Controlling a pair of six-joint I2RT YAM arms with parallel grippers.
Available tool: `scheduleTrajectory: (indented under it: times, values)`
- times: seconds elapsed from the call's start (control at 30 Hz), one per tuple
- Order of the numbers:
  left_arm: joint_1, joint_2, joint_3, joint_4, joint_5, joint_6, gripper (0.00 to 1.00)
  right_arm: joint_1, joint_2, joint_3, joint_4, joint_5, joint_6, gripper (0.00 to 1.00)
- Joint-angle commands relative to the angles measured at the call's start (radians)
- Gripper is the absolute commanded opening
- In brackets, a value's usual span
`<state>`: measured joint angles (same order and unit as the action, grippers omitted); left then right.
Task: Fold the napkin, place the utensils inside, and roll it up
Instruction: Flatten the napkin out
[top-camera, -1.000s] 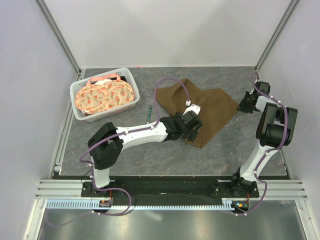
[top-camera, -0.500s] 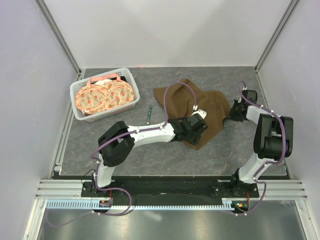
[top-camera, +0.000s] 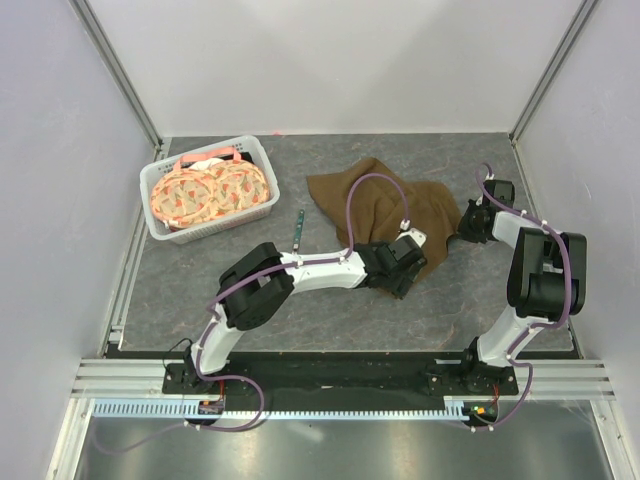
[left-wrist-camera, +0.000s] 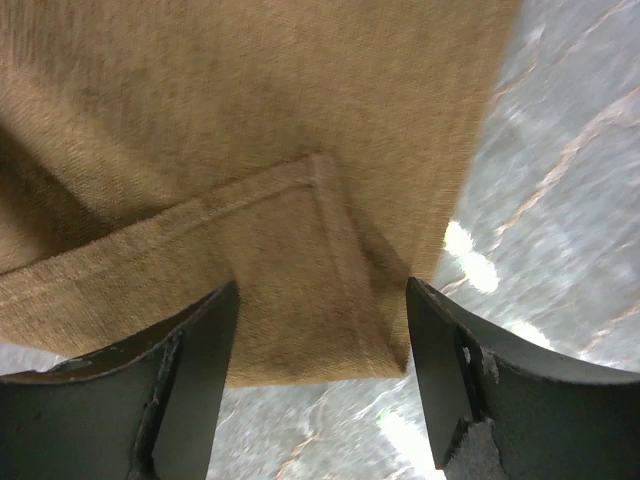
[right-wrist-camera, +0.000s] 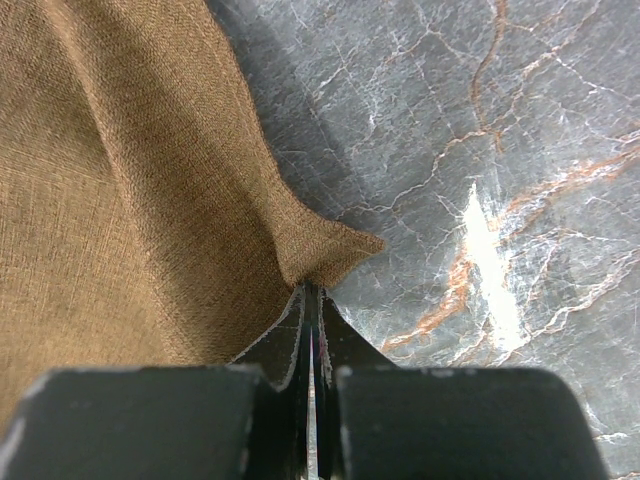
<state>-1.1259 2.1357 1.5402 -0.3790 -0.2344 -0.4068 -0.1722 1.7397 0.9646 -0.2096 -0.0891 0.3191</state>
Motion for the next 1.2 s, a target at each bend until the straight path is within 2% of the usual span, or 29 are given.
scheduleTrajectory:
  times: [0.0,0.03,0.13,0.17,0.27,0.43,0.47,0.57,0.67,0.83,1.03,1.17]
  values:
    - [-0.003,0.059,0.063,0.014,-0.014,0.048,0.74,0.007,0.027,-0.035,-0.097,0.037,-0.012,0.0]
    - [-0.003,0.066,0.067,0.006,-0.025,0.049,0.72,0.007,0.026,-0.035,-0.097,0.04,-0.011,0.0]
    - [-0.003,0.078,0.074,-0.018,-0.066,0.048,0.58,0.007,0.017,-0.029,-0.103,0.051,-0.014,0.0]
    - [-0.003,0.076,0.063,-0.021,-0.069,0.049,0.5,0.007,0.015,-0.026,-0.108,0.054,-0.015,0.0]
    - [-0.003,0.066,0.037,-0.02,-0.083,0.043,0.38,0.007,0.006,-0.017,-0.112,0.057,-0.011,0.01]
    - [-0.003,-0.009,-0.037,-0.018,-0.126,0.013,0.08,0.0,-0.014,0.012,-0.132,0.057,-0.015,0.14]
    - [0.003,-0.031,-0.052,-0.017,-0.137,0.007,0.04,-0.007,-0.023,0.017,-0.143,0.058,-0.015,0.22]
    - [0.02,-0.123,-0.121,-0.003,-0.16,-0.024,0.02,-0.018,-0.043,0.034,-0.157,0.058,-0.015,0.39]
    - [0.044,-0.204,-0.198,0.011,-0.158,-0.061,0.02,-0.024,-0.051,0.048,-0.165,0.055,-0.014,0.47]
    - [0.061,-0.264,-0.268,0.035,-0.135,-0.07,0.02,-0.029,-0.043,0.042,-0.175,0.057,-0.025,0.5]
    - [0.071,-0.276,-0.287,0.038,-0.114,-0.079,0.02,-0.033,-0.086,0.008,-0.191,0.112,-0.04,0.57]
    - [0.071,-0.293,-0.299,0.054,-0.105,-0.082,0.02,-0.039,-0.065,0.005,-0.189,0.094,-0.038,0.58]
